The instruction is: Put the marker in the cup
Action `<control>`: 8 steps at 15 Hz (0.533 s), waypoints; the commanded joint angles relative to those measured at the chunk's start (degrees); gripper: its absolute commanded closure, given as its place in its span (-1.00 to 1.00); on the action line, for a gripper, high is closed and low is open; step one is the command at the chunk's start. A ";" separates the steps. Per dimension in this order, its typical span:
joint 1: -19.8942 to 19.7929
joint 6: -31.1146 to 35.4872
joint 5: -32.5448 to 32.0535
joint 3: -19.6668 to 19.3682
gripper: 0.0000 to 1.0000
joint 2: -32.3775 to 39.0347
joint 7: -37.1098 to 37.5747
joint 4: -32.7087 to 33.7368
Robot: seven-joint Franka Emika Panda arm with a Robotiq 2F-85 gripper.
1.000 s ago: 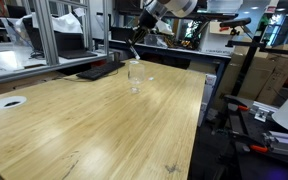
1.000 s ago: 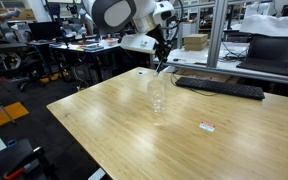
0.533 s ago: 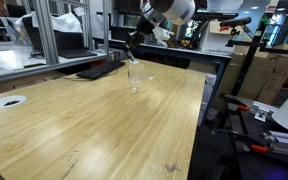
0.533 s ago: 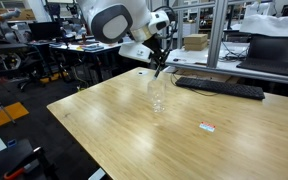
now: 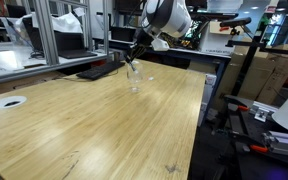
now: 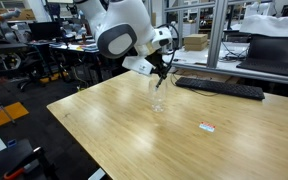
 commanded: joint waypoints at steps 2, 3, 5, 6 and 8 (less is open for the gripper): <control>-0.33 0.36 0.08 0.41 0.91 0.65 0.08 0.43; 0.27 0.34 0.22 -0.24 0.12 0.49 0.37 0.25; 0.18 0.67 0.26 -0.09 0.00 0.33 0.34 -0.10; 0.20 0.78 0.25 -0.10 -0.17 0.23 0.31 -0.26; 0.49 0.95 0.29 -0.38 -0.46 0.00 0.38 -0.50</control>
